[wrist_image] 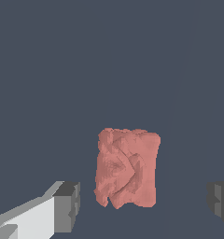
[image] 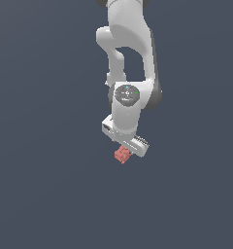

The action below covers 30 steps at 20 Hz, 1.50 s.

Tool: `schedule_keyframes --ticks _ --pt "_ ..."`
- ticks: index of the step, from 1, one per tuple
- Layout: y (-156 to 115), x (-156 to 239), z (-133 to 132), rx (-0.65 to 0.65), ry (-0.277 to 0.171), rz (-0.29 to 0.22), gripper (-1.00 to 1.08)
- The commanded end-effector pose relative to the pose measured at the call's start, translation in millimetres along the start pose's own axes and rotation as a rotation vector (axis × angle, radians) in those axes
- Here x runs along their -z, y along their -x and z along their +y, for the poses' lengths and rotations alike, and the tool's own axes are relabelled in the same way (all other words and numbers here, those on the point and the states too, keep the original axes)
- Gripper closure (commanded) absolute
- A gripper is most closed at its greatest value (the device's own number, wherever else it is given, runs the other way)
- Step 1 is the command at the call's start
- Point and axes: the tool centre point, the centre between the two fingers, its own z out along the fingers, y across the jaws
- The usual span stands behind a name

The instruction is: Pick up the object and move it to a goal position.

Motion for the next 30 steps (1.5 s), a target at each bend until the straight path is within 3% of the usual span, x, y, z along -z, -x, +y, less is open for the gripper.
schedule_keyframes --ticks 1,13,27,28,30 --pt "0 -4 -2 -0.035 0.0 -0.001 -0.92" --pt "1 -12 -4 -0.073 0.0 -0.003 -0.92" --pt "2 -59 -5 -0.078 0.0 -0.003 -0.92" --pt "2 -59 -5 -0.078 0.0 -0.003 1.08" --pt "2 -59 -5 -0.078 0.0 -0.003 1.08"
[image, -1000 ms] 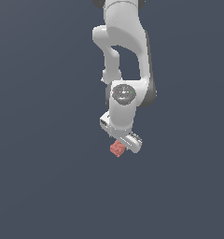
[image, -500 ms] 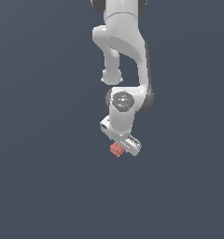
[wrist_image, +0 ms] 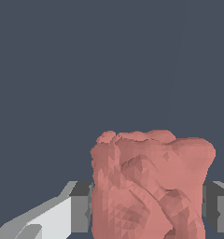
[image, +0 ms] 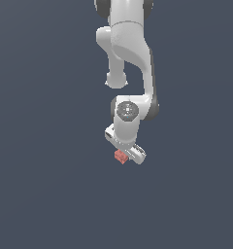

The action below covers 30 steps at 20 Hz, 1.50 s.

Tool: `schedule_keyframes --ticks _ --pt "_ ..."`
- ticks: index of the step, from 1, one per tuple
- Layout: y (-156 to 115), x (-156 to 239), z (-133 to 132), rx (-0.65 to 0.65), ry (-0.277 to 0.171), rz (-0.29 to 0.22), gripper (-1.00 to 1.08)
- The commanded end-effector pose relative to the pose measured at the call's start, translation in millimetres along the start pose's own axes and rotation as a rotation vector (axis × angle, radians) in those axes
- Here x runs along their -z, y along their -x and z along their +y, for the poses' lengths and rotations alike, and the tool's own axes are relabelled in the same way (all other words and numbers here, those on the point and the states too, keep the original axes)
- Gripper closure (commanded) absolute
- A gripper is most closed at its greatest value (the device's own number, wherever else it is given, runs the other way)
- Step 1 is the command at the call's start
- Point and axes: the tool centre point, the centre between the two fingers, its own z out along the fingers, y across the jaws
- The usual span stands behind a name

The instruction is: Pick up the object and move it to a goal position.

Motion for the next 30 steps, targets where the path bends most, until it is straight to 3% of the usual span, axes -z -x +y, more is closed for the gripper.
schedule_keyframes --ticks 1,16,30 --pt "0 -1 0 0.0 0.0 0.0 1.08" --pt "-1 19 -7 0.0 0.0 0.0 1.08" --pt "-6 133 -45 -0.001 0.001 0.001 1.08"
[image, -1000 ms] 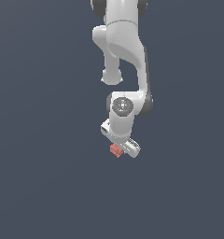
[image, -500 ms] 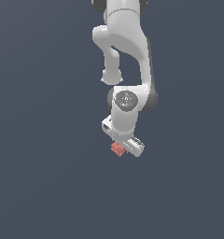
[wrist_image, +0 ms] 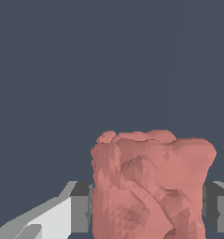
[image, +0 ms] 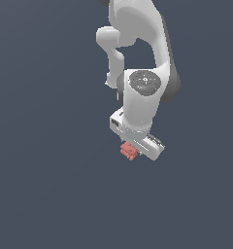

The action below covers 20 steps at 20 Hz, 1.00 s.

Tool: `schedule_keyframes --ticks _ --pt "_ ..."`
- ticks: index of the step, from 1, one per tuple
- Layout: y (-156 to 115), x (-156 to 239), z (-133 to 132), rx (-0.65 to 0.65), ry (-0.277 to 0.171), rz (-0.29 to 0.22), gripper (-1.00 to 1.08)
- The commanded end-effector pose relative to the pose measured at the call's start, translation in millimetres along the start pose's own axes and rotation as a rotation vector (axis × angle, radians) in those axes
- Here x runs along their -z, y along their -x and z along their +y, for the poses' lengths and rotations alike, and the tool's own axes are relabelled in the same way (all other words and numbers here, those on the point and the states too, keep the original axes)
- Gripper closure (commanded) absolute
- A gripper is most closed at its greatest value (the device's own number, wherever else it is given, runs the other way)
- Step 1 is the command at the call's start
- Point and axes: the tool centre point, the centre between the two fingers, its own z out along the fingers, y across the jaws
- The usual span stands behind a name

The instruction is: Pick up the object and move it to a goal position.

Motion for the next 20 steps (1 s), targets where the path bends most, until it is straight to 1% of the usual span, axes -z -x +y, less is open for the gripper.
schedule_keyframes --ticks 1,6,11,16,20 --pt "-1 25 -8 0.0 0.0 0.0 1.08" --pt "-4 74 -26 0.0 0.0 0.0 1.08" --pt "-6 114 -41 0.0 0.0 0.0 1.08" --pt "-9 144 -53 0.0 0.0 0.0 1.08" --pt "-10 161 -59 0.0 0.0 0.0 1.08"
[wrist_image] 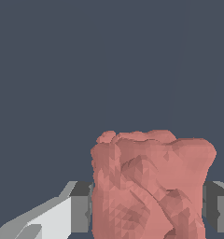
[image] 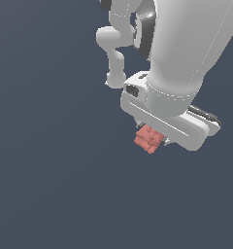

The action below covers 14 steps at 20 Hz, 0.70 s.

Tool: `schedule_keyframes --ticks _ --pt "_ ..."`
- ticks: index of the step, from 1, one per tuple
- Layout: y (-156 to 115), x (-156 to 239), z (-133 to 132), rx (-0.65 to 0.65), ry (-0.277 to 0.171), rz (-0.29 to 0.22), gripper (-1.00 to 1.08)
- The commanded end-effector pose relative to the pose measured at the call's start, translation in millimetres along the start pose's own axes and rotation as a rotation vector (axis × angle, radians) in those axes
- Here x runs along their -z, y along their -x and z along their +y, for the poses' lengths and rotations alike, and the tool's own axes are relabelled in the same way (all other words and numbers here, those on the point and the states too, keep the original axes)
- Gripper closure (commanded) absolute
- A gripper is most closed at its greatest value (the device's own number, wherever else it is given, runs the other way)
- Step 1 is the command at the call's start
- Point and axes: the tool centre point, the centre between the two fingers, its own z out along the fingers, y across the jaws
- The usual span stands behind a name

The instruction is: Pick up the object and move it to a goal position.

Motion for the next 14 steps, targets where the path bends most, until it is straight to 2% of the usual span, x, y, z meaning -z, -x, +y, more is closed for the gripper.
schedule_keyframes --ticks 1,14 --pt "-1 9 -4 0.0 0.001 -0.001 1.08" --pt "-3 25 -11 0.0 0.001 -0.001 1.08"
